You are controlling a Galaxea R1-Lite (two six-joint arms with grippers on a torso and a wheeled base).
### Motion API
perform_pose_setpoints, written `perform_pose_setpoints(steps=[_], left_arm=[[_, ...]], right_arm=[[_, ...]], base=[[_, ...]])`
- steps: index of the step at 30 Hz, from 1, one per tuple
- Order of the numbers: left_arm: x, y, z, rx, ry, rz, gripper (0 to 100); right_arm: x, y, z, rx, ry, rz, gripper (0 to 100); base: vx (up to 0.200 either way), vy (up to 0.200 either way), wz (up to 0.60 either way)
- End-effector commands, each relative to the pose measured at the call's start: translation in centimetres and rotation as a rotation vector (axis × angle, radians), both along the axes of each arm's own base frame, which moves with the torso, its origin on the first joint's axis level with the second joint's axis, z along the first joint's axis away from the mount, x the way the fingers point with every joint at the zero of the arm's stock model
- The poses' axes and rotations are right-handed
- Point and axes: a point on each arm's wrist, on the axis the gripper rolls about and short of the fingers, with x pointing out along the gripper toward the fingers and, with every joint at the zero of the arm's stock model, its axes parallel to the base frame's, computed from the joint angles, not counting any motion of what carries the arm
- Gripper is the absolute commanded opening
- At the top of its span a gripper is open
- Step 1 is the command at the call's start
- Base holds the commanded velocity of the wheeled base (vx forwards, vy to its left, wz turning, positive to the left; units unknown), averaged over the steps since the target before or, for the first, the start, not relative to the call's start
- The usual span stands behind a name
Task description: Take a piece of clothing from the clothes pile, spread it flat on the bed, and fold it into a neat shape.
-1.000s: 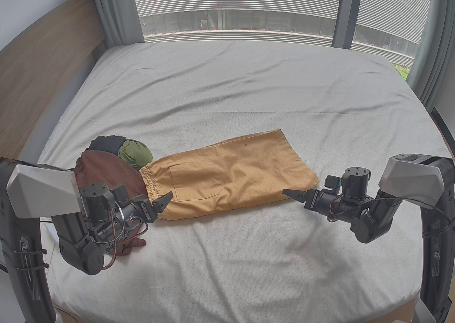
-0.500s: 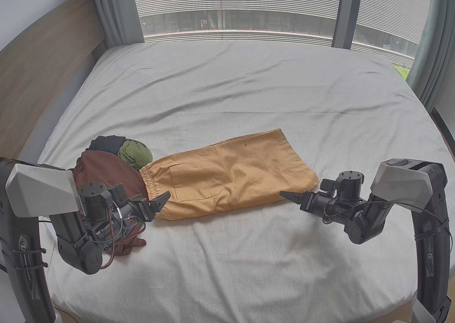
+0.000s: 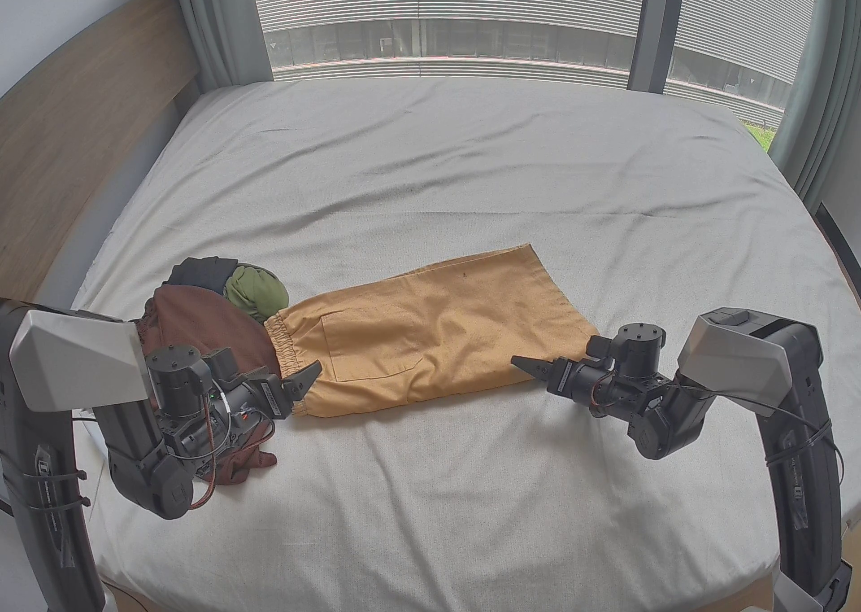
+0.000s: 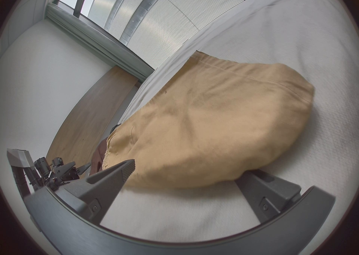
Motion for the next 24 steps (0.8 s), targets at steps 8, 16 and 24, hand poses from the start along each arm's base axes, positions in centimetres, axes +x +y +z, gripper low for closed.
perform_pose_setpoints(steps=[8, 16, 24], left_arm=[[0.1, 0.4, 0.0, -0.005, -0.005, 0.013, 100], [0.2, 0.5, 0.1, -0.005, -0.006, 0.016, 100], [0.2, 0.5, 0.1, -0.006, -0.005, 0.017, 100]], right_arm=[[2.3, 2.5, -2.1, -0.006, -0.046, -0.019, 100], [3.6, 3.7, -1.5, -0.007, -0.079, -0.046, 100], [3.3, 4.4, -1.8, 0.002, -0.066, -0.037, 100]], base=[[0.0, 0.0, 0.0], [0.0, 0.0, 0.0], [0.0, 0.0, 0.0]])
